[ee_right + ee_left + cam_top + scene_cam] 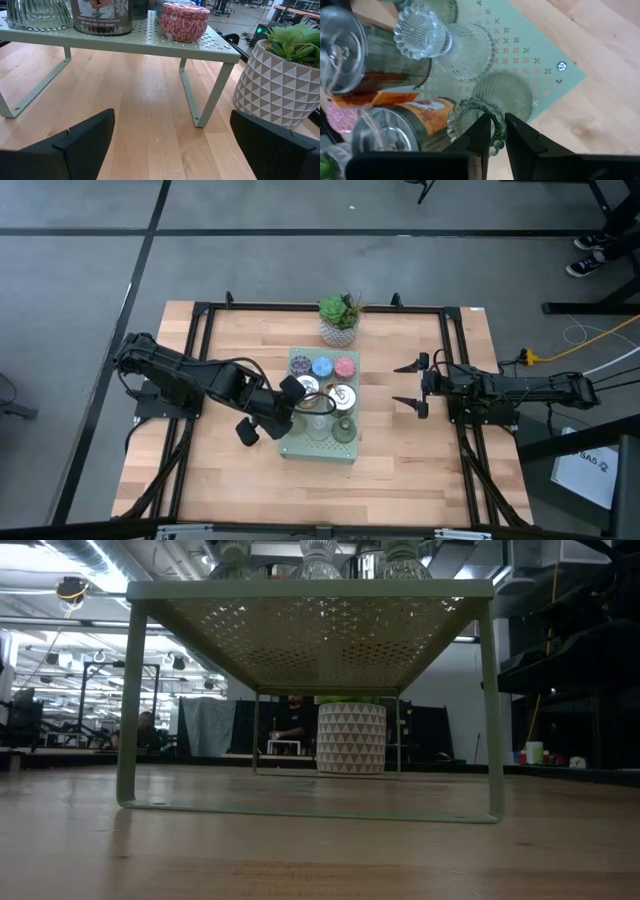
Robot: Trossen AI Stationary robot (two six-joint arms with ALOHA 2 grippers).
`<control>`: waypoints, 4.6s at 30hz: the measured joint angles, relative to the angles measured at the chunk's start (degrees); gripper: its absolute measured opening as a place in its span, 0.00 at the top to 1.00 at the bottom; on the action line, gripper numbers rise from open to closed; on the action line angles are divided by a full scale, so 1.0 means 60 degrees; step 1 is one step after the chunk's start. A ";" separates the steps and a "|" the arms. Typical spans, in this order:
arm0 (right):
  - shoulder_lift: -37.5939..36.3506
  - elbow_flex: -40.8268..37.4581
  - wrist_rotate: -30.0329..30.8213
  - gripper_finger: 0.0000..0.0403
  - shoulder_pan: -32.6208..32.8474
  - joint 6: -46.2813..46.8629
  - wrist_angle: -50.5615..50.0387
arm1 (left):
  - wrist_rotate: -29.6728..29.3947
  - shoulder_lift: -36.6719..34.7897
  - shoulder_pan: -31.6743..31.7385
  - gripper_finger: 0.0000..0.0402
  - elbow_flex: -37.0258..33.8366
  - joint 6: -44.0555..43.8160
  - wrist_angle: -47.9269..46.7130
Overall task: Pick & Place candle stick holders
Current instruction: Put the green vase candle holder on the shelf, then return to Home Position
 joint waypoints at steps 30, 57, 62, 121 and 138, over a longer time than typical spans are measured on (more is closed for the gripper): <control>0.0002 -0.0002 -0.0002 0.01 0.0000 0.0000 0.0002 | -0.0019 0.0018 -0.0081 0.69 -0.0015 -0.0531 0.0980; 0.0000 -0.0002 0.0000 0.01 0.0002 0.0000 0.0000 | 0.0965 -0.5070 -0.0510 0.81 -0.5102 -0.2137 0.6644; 0.0000 -0.0002 -0.0002 0.01 0.0002 0.0000 0.0002 | 0.0596 -0.6614 -0.0355 0.85 -0.7752 -0.2385 0.9459; 0.0000 -0.0004 0.0000 0.01 0.0002 0.0000 0.0002 | -0.0177 -1.4781 0.1945 0.94 -1.4764 -0.6079 1.1024; 0.0004 -0.0003 0.0000 0.01 0.0000 0.0000 0.0004 | -0.0154 -1.4779 0.1938 0.93 -1.4764 -0.6457 1.1009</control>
